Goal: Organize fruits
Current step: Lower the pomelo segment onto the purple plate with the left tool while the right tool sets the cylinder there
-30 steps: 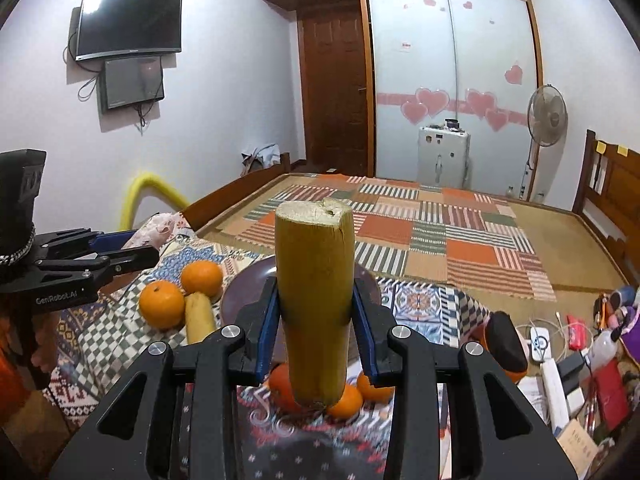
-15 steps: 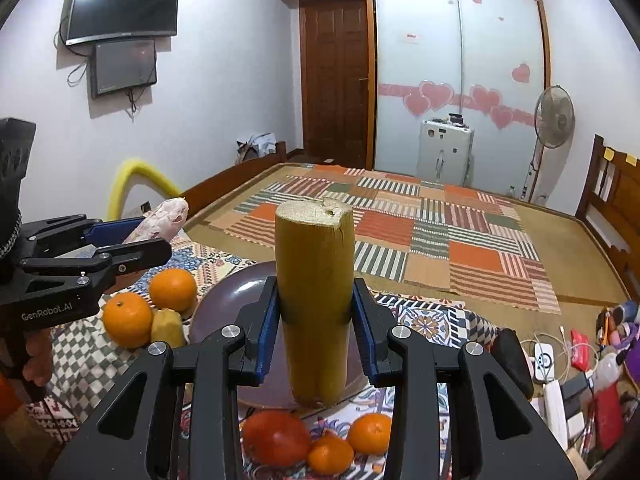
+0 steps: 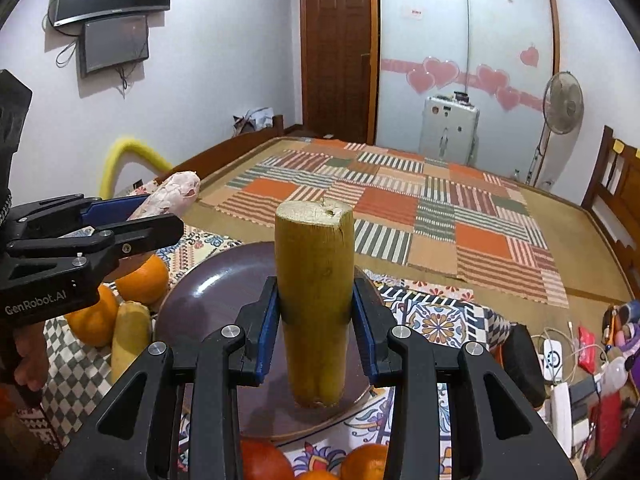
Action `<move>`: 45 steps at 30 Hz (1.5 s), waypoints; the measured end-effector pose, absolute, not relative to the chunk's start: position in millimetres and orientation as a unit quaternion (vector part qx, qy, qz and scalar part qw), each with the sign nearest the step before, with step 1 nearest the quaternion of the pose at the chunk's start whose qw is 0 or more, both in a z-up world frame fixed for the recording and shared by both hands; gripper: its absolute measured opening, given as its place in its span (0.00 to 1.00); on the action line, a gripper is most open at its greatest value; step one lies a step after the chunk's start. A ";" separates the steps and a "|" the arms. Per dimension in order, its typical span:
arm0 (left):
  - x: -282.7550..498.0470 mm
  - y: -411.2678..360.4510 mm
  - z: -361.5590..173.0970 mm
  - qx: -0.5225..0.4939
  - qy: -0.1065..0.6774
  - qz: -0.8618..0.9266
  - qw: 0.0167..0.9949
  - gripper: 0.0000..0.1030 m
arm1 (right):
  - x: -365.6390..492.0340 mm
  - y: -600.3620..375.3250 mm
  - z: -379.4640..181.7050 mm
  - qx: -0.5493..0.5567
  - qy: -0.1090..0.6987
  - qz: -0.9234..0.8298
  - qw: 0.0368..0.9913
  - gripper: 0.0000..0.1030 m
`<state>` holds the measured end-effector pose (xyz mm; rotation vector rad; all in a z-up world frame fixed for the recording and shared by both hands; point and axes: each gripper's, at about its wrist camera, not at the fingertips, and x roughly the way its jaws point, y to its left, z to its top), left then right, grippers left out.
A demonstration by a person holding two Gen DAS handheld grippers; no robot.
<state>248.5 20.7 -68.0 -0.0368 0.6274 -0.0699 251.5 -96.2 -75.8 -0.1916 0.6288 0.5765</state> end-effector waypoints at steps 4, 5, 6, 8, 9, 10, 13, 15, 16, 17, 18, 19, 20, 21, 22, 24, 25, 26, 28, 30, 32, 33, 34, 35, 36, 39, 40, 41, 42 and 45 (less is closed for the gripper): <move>263.7 18.7 -76.8 -0.020 0.331 -0.029 0.943 0.42 | 258.5 -89.6 -80.8 -0.104 0.320 0.281 0.899 0.31; 267.6 18.8 -79.6 -0.021 0.338 -0.028 0.940 0.42 | 260.7 -88.2 -82.0 -0.106 0.323 0.281 0.898 0.31; 270.9 19.2 -82.1 -0.022 0.344 -0.027 0.938 0.42 | 262.2 -87.3 -83.5 -0.107 0.327 0.281 0.896 0.31; 277.0 18.3 -86.6 -0.021 0.353 -0.024 0.935 0.42 | 264.6 -86.2 -86.2 -0.109 0.331 0.281 0.894 0.31; 279.8 17.3 -88.7 -0.020 0.357 -0.023 0.933 0.42 | 265.2 -86.2 -86.4 -0.108 0.332 0.281 0.894 0.31; 282.3 16.8 -90.5 -0.019 0.360 -0.023 0.932 0.42 | 266.7 -86.0 -85.7 -0.107 0.335 0.282 0.893 0.31; 289.8 13.9 -95.7 -0.012 0.371 -0.021 0.928 0.42 | 268.6 -84.4 -85.4 -0.107 0.339 0.283 0.891 0.31; 294.9 11.2 -99.4 -0.009 0.381 -0.020 0.924 0.42 | 272.4 -82.3 -85.7 -0.107 0.344 0.284 0.889 0.31; 296.9 10.3 -101.3 -0.007 0.386 -0.019 0.922 0.42 | 276.0 -81.6 -86.1 -0.105 0.349 0.285 0.886 0.31; 299.1 8.8 -103.5 -0.005 0.392 -0.018 0.920 0.42 | 280.0 -80.4 -85.9 -0.103 0.354 0.285 0.885 0.31; 300.8 8.4 -105.6 -0.004 0.395 -0.017 0.918 0.42 | 283.4 -79.9 -86.4 -0.101 0.360 0.284 0.883 0.31; 302.5 6.8 -107.4 0.000 0.400 -0.017 0.916 0.42 | 288.0 -79.3 -87.1 -0.099 0.368 0.284 0.880 0.31; 304.4 6.1 -109.4 0.000 0.404 -0.018 0.915 0.42 | 292.2 -78.7 -88.3 -0.097 0.375 0.285 0.877 0.31; 305.6 7.2 -111.1 -0.001 0.407 -0.017 0.913 0.42 | 295.8 -78.1 -88.8 -0.095 0.383 0.286 0.873 0.31; 307.0 8.0 -112.8 -0.002 0.410 -0.016 0.912 0.42 | 298.2 -77.9 -89.7 -0.094 0.387 0.286 0.872 0.31; 310.5 9.0 -115.4 -0.005 0.416 -0.016 0.909 0.42 | 301.2 -75.9 -92.0 -0.101 0.394 0.281 0.869 0.31; 312.2 9.2 -116.2 -0.006 0.418 -0.017 0.908 0.42 | 301.1 -74.3 -93.7 -0.108 0.395 0.278 0.869 0.31; 313.1 9.6 -117.0 -0.009 0.420 -0.019 0.907 0.43 | 300.5 -73.4 -94.7 -0.112 0.397 0.276 0.868 0.31; 314.9 10.3 -118.0 -0.013 0.421 -0.024 0.907 0.43 | 302.5 -73.5 -97.6 -0.111 0.406 0.276 0.864 0.31; 315.5 11.2 -118.9 -0.015 0.422 -0.026 0.906 0.42 | 305.9 -74.9 -101.0 -0.107 0.418 0.279 0.858 0.31; 314.8 10.7 -116.7 -0.018 0.419 -0.032 0.907 0.43 | 305.9 -75.8 -103.4 -0.105 0.424 0.277 0.856 0.31; 312.7 9.2 -114.7 -0.016 0.417 -0.030 0.908 0.43 | 306.1 -75.5 -103.6 -0.105 0.425 0.276 0.856 0.31; 311.3 8.9 -113.3 -0.012 0.413 -0.030 0.910 0.43 | 306.0 -75.4 -104.1 -0.106 0.426 0.276 0.855 0.31; 309.7 6.9 -111.5 -0.006 0.410 -0.032 0.912 0.43 | 305.2 -75.0 -105.2 -0.109 0.427 0.277 0.854 0.31; 308.8 6.4 -110.3 -0.003 0.408 -0.033 0.913 0.43 | 305.9 -74.5 -105.3 -0.110 0.427 0.278 0.853 0.31; 303.6 8.5 -107.5 -0.008 0.403 -0.033 0.915 0.43 | 304.0 -73.7 -107.6 -0.114 0.430 0.279 0.851 0.31; 301.2 11.4 -106.6 -0.012 0.401 -0.033 0.915 0.43 | 303.0 -73.2 -109.4 -0.118 0.432 0.277 0.850 0.31; 299.0 13.7 -105.3 -0.016 0.400 -0.033 0.916 0.43 | 302.4 -72.9 -109.9 -0.121 0.432 0.276 0.850 0.31; 296.3 15.6 -103.6 -0.019 0.397 -0.032 0.917 0.43 | 301.2 -72.2 -110.8 -0.124 0.432 0.274 0.850 0.31; 286.6 19.9 -96.3 -0.018 0.385 -0.029 0.922 0.43 | 296.2 -71.5 -110.0 -0.131 0.427 0.275 0.852 0.31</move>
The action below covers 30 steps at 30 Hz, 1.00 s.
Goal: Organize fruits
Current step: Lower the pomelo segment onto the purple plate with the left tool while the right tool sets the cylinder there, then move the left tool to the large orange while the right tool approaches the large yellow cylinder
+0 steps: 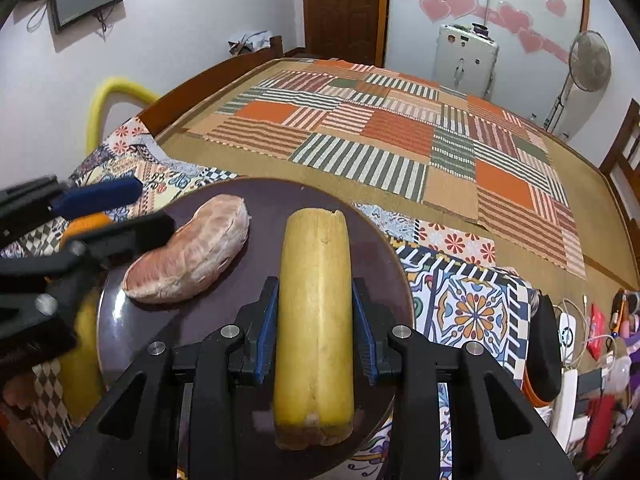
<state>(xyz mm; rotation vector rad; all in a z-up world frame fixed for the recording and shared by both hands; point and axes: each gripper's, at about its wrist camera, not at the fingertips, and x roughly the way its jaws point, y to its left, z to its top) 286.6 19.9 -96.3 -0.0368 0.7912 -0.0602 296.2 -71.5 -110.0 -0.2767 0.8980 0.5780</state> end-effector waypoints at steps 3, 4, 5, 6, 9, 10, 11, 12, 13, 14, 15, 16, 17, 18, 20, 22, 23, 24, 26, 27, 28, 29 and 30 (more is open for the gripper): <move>277.6 21.9 -87.1 -0.017 0.374 -0.027 0.927 0.43 | 290.6 -72.8 -102.3 -0.134 0.412 0.273 0.859 0.36; 274.2 23.1 -84.0 -0.017 0.371 -0.026 0.928 0.43 | 288.0 -73.8 -98.5 -0.132 0.406 0.273 0.862 0.37; 269.7 24.5 -80.4 -0.018 0.366 -0.025 0.930 0.43 | 284.9 -74.8 -94.5 -0.129 0.401 0.273 0.865 0.37; 264.8 26.3 -76.1 -0.019 0.361 -0.025 0.932 0.43 | 282.4 -75.3 -91.7 -0.128 0.397 0.274 0.867 0.37; 249.3 31.7 -63.1 -0.022 0.344 -0.023 0.938 0.43 | 268.8 -77.2 -78.1 -0.130 0.371 0.273 0.878 0.37; 244.5 32.6 -58.2 -0.023 0.338 -0.021 0.941 0.43 | 263.8 -77.5 -73.4 -0.129 0.362 0.272 0.882 0.37; 239.3 33.9 -54.1 -0.023 0.333 -0.019 0.943 0.43 | 260.5 -78.0 -69.8 -0.128 0.357 0.274 0.884 0.38; 234.1 35.6 -49.5 -0.024 0.327 -0.017 0.945 0.43 | 256.0 -78.1 -65.3 -0.126 0.351 0.275 0.886 0.38; 228.7 37.9 -46.2 -0.025 0.323 -0.016 0.946 0.43 | 251.1 -78.7 -60.6 -0.123 0.344 0.276 0.889 0.38; 222.9 40.4 -42.6 -0.027 0.319 -0.015 0.947 0.43 | 247.2 -79.0 -57.2 -0.121 0.340 0.278 0.890 0.38; 216.7 42.9 -39.2 -0.028 0.315 -0.014 0.948 0.43 | 243.3 -79.4 -54.1 -0.118 0.336 0.280 0.891 0.38; 211.6 43.4 -36.0 -0.027 0.312 -0.012 0.949 0.43 | 238.7 -80.3 -50.7 -0.116 0.330 0.280 0.894 0.38; 205.2 45.3 -33.3 -0.026 0.309 -0.010 0.951 0.43 | 234.0 -80.3 -48.2 -0.115 0.325 0.281 0.896 0.38; 198.1 47.2 -31.1 -0.025 0.307 -0.008 0.951 0.43 | 229.5 -80.3 -45.5 -0.114 0.320 0.280 0.898 0.38; 185.8 50.7 -28.5 -0.020 0.303 -0.005 0.953 0.43 | 219.2 -80.5 -40.9 -0.112 0.311 0.280 0.901 0.39; 173.5 53.1 -27.3 -0.014 0.300 -0.001 0.954 0.43 | 208.0 -80.1 -37.9 -0.107 0.306 0.283 0.903 0.39; 167.5 54.7 -27.2 -0.012 0.300 0.000 0.954 0.43 | 203.8 -79.5 -37.0 -0.105 0.304 0.284 0.903 0.40; 161.2 56.7 -27.6 -0.011 0.301 0.001 0.954 0.43 | 199.6 -78.5 -36.2 -0.104 0.302 0.285 0.904 0.41; 150.5 60.0 -29.2 -0.008 0.303 0.003 0.953 0.43 | 190.5 -77.7 -36.5 -0.102 0.299 0.288 0.904 0.43; 146.0 61.8 -30.4 -0.007 0.304 0.004 0.953 0.43 | 186.8 -77.0 -37.2 -0.100 0.298 0.290 0.904 0.44; 142.1 62.9 -32.5 -0.007 0.307 0.004 0.952 0.43 | 182.5 -76.6 -38.7 -0.098 0.299 0.292 0.903 0.45; 138.4 64.5 -34.3 -0.008 0.310 0.004 0.951 0.43 | 178.8 -75.6 -40.3 -0.096 0.300 0.294 0.903 0.45; 134.3 66.3 -37.2 -0.009 0.313 0.004 0.950 0.43 | 174.5 -75.0 -41.5 -0.094 0.301 0.296 0.902 0.45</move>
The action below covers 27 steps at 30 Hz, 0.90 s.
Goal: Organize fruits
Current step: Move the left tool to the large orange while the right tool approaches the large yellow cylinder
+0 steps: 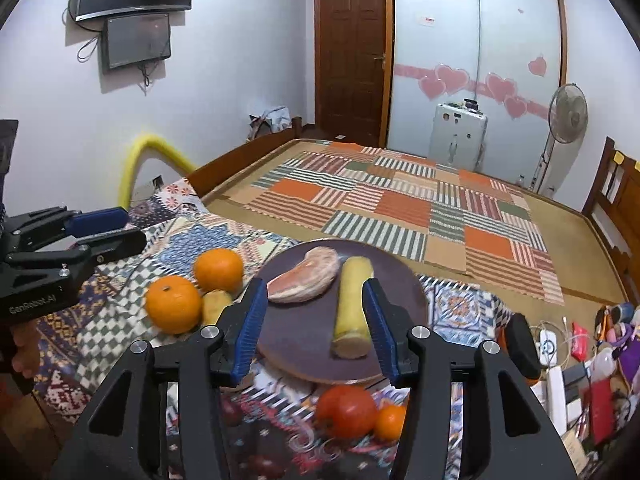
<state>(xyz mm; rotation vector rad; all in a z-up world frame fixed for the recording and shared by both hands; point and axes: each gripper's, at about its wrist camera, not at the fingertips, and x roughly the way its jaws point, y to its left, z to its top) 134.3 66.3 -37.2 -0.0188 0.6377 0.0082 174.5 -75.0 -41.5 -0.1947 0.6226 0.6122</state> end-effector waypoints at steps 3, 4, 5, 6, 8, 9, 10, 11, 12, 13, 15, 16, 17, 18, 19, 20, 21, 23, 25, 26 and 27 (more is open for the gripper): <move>123.7 71.0 -45.9 -0.009 0.323 0.008 0.946 0.45 | 166.3 -71.1 -47.8 -0.088 0.307 0.305 0.897 0.45; 121.5 72.1 -48.1 -0.011 0.326 0.009 0.945 0.48 | 164.5 -69.6 -50.8 -0.086 0.311 0.308 0.895 0.45; 119.3 73.9 -51.5 -0.014 0.329 0.010 0.944 0.52 | 164.0 -68.7 -53.3 -0.084 0.314 0.311 0.893 0.45; 117.2 75.8 -55.5 -0.018 0.332 0.010 0.943 0.52 | 162.5 -67.9 -56.3 -0.083 0.316 0.314 0.891 0.45; 113.8 78.4 -63.1 -0.023 0.338 0.010 0.941 0.53 | 159.5 -63.3 -62.2 -0.080 0.322 0.320 0.888 0.45; 112.4 79.9 -67.7 -0.025 0.343 0.010 0.939 0.53 | 158.8 -61.4 -65.8 -0.079 0.326 0.324 0.885 0.45; 111.9 81.3 -73.5 -0.027 0.349 0.009 0.937 0.53 | 157.5 -58.5 -70.7 -0.079 0.330 0.328 0.882 0.45; 111.8 81.7 -77.7 -0.028 0.353 0.008 0.935 0.53 | 157.2 -56.5 -74.5 -0.079 0.333 0.330 0.880 0.45; 112.3 82.6 -83.0 -0.029 0.359 0.007 0.933 0.53 | 157.4 -53.1 -81.0 -0.081 0.339 0.333 0.876 0.45; 112.9 83.2 -87.5 -0.030 0.365 0.007 0.931 0.53 | 155.9 -51.1 -85.0 -0.082 0.343 0.335 0.874 0.45; 116.3 86.3 -97.4 -0.030 0.377 0.005 0.926 0.53 | 155.6 -46.2 -94.8 -0.085 0.354 0.339 0.867 0.45; 118.2 87.3 -102.3 -0.030 0.383 0.004 0.923 0.53 | 156.7 -43.6 -99.6 -0.086 0.360 0.342 0.864 0.45; 119.6 87.7 -106.3 -0.030 0.388 0.004 0.921 0.54 | 157.4 -41.8 -102.7 -0.086 0.364 0.344 0.861 0.45; 121.9 88.3 -110.7 -0.029 0.395 0.002 0.918 0.54 | 158.0 -40.1 -105.5 -0.087 0.367 0.346 0.859 0.45; 124.2 88.3 -114.2 -0.029 0.400 0.000 0.916 0.54 | 158.8 -38.5 -108.3 -0.088 0.370 0.347 0.857 0.45; 126.5 88.6 -117.8 -0.030 0.404 -0.002 0.914 0.56 | 159.2 -37.1 -110.4 -0.089 0.371 0.348 0.856 0.45; 127.5 88.3 -120.1 -0.031 0.405 -0.003 0.914 0.58 | 160.4 -36.5 -112.2 -0.090 0.373 0.349 0.855 0.45; 131.6 87.9 -125.1 -0.035 0.409 -0.006 0.912 0.61 | 162.3 -34.3 -116.5 -0.090 0.378 0.348 0.853 0.45; 136.0 86.4 -128.9 -0.036 0.410 -0.008 0.911 0.61 | 164.9 -33.1 -120.5 -0.090 0.384 0.348 0.850 0.45; 138.2 86.3 -129.9 -0.036 0.411 -0.009 0.911 0.61 | 165.7 -32.3 -122.1 -0.091 0.387 0.349 0.849 0.45; 140.7 85.6 -131.2 -0.035 0.411 -0.010 0.911 0.61 | 166.7 -31.6 -123.5 -0.091 0.390 0.350 0.847 0.45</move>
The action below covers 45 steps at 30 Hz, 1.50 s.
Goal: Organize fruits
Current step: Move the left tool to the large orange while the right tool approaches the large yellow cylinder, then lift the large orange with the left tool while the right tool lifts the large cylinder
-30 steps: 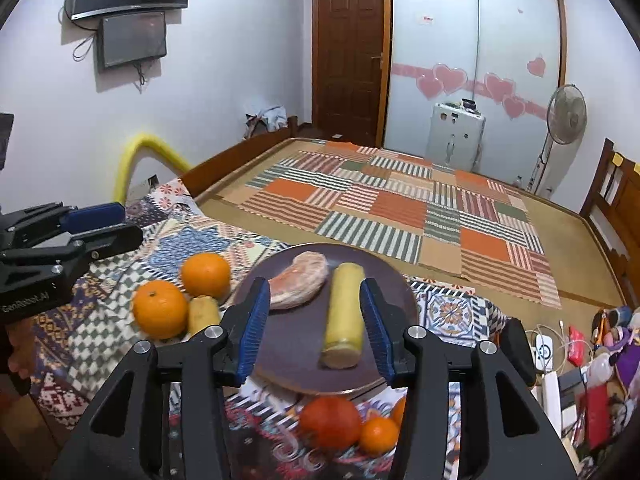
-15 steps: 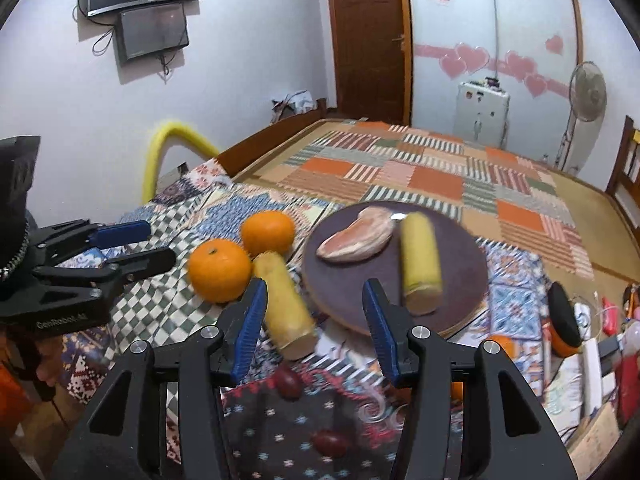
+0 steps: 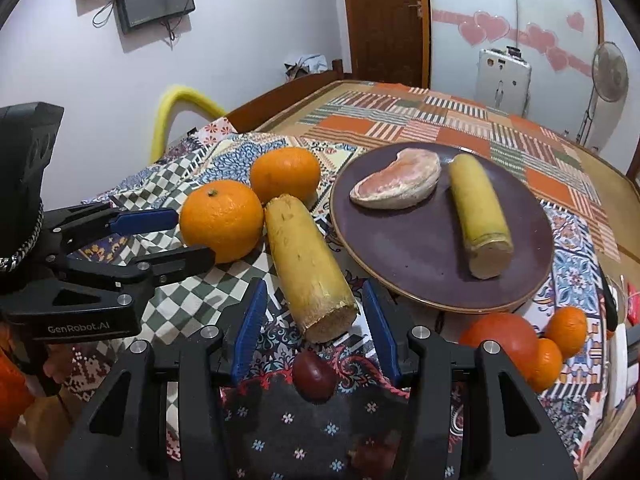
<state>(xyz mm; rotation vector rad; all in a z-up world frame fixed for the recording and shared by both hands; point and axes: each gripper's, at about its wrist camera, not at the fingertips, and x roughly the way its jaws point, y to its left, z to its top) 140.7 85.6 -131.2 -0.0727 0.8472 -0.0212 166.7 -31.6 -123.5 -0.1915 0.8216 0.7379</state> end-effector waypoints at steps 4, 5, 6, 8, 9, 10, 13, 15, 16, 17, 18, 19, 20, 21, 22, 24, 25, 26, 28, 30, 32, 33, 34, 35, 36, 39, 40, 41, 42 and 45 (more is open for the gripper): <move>148.7 85.5 -134.0 -0.028 0.405 -0.004 0.914 0.64 | 168.0 -28.0 -124.8 -0.091 0.395 0.356 0.842 0.47; 150.2 85.7 -134.8 -0.025 0.405 -0.003 0.914 0.64 | 168.7 -27.5 -125.4 -0.091 0.396 0.357 0.841 0.47; 152.0 85.9 -135.5 -0.022 0.405 -0.003 0.914 0.64 | 170.3 -26.5 -126.4 -0.090 0.399 0.357 0.840 0.47; 155.1 87.0 -137.5 -0.020 0.407 -0.003 0.913 0.64 | 172.3 -24.0 -127.9 -0.094 0.402 0.358 0.838 0.47; 156.6 88.0 -138.5 -0.024 0.408 -0.004 0.913 0.64 | 172.8 -23.3 -128.9 -0.095 0.404 0.358 0.836 0.47; 157.4 89.0 -138.8 -0.026 0.407 -0.005 0.913 0.64 | 173.6 -21.4 -130.3 -0.099 0.406 0.358 0.835 0.47; 159.2 89.0 -139.3 -0.026 0.405 -0.004 0.914 0.64 | 174.0 -16.9 -132.9 -0.109 0.409 0.358 0.833 0.47; 160.7 87.9 -140.1 -0.020 0.404 -0.002 0.915 0.65 | 173.7 -16.8 -133.8 -0.106 0.412 0.362 0.830 0.46; 161.2 87.5 -140.4 -0.017 0.404 -0.001 0.915 0.65 | 173.9 -16.8 -134.2 -0.104 0.412 0.364 0.829 0.45; 161.7 87.0 -140.6 -0.015 0.404 0.000 0.915 0.65 | 174.7 -16.7 -134.8 -0.102 0.413 0.366 0.828 0.43; 162.4 86.8 -140.6 -0.015 0.403 0.001 0.915 0.65 | 174.6 -16.1 -135.3 -0.101 0.413 0.366 0.827 0.37; 163.0 86.6 -140.4 -0.016 0.403 0.001 0.915 0.65 | 174.7 -15.7 -135.4 -0.100 0.414 0.368 0.827 0.37; 163.6 86.9 -140.4 -0.017 0.402 0.001 0.915 0.65 | 174.7 -15.5 -135.3 -0.099 0.414 0.369 0.826 0.37; 164.4 87.3 -140.5 -0.018 0.403 0.001 0.915 0.65 | 174.0 -14.7 -135.2 -0.100 0.413 0.369 0.827 0.37; 164.6 88.0 -140.6 -0.019 0.402 0.000 0.915 0.65 | 173.2 -14.3 -135.3 -0.101 0.411 0.369 0.827 0.37; 164.8 89.0 -141.0 -0.019 0.400 0.000 0.916 0.66 | 171.6 -13.5 -135.4 -0.105 0.408 0.368 0.829 0.36; 164.6 89.5 -141.1 -0.019 0.400 -0.001 0.916 0.66 | 170.6 -13.0 -135.2 -0.105 0.407 0.368 0.829 0.36; 164.0 89.7 -141.0 -0.018 0.401 -0.003 0.916 0.65 | 170.3 -12.8 -135.0 -0.106 0.407 0.368 0.829 0.36; 161.8 90.7 -140.7 -0.017 0.403 -0.004 0.915 0.65 | 167.7 -12.3 -133.6 -0.110 0.404 0.369 0.830 0.36; 157.3 91.9 -140.1 -0.016 0.405 -0.004 0.914 0.65 | 163.5 -12.1 -131.3 -0.114 0.400 0.370 0.831 0.35; 150.8 95.1 -139.3 -0.021 0.408 -0.007 0.913 0.65 | 159.2 -12.2 -128.5 -0.113 0.397 0.372 0.831 0.35; 146.3 98.1 -138.8 -0.027 0.409 -0.008 0.912 0.65 | 157.5 -11.9 -127.1 -0.113 0.397 0.373 0.831 0.35; 141.1 100.8 -138.2 -0.032 0.410 -0.008 0.911 0.65 | 155.2 -11.7 -125.2 -0.113 0.395 0.374 0.831 0.35; 136.8 102.2 -137.8 -0.034 0.411 -0.007 0.911 0.65 | 152.6 -11.2 -123.7 -0.113 0.394 0.374 0.832 0.35; 130.9 104.1 -137.3 -0.036 0.411 -0.005 0.911 0.65 | 150.0 -10.5 -122.0 -0.114 0.393 0.373 0.832 0.35; 114.3 105.5 -134.0 -0.034 0.406 -0.005 0.913 0.64 | 144.1 -10.2 -118.6 -0.117 0.392 0.374 0.832 0.35; 108.4 104.6 -132.3 -0.031 0.405 -0.004 0.914 0.64 | 141.2 -10.9 -117.5 -0.117 0.392 0.374 0.832 0.35; 103.7 103.4 -131.0 -0.027 0.404 -0.003 0.914 0.64 | 137.9 -11.7 -116.9 -0.116 0.392 0.374 0.832 0.35; 97.9 101.9 -129.4 -0.022 0.402 -0.003 0.915 0.64 | 134.9 -12.0 -116.4 -0.117 0.392 0.373 0.833 0.35; 84.0 98.4 -128.4 -0.015 0.403 -0.007 0.915 0.65 | 127.8 -13.3 -116.2 -0.119 0.395 0.372 0.832 0.35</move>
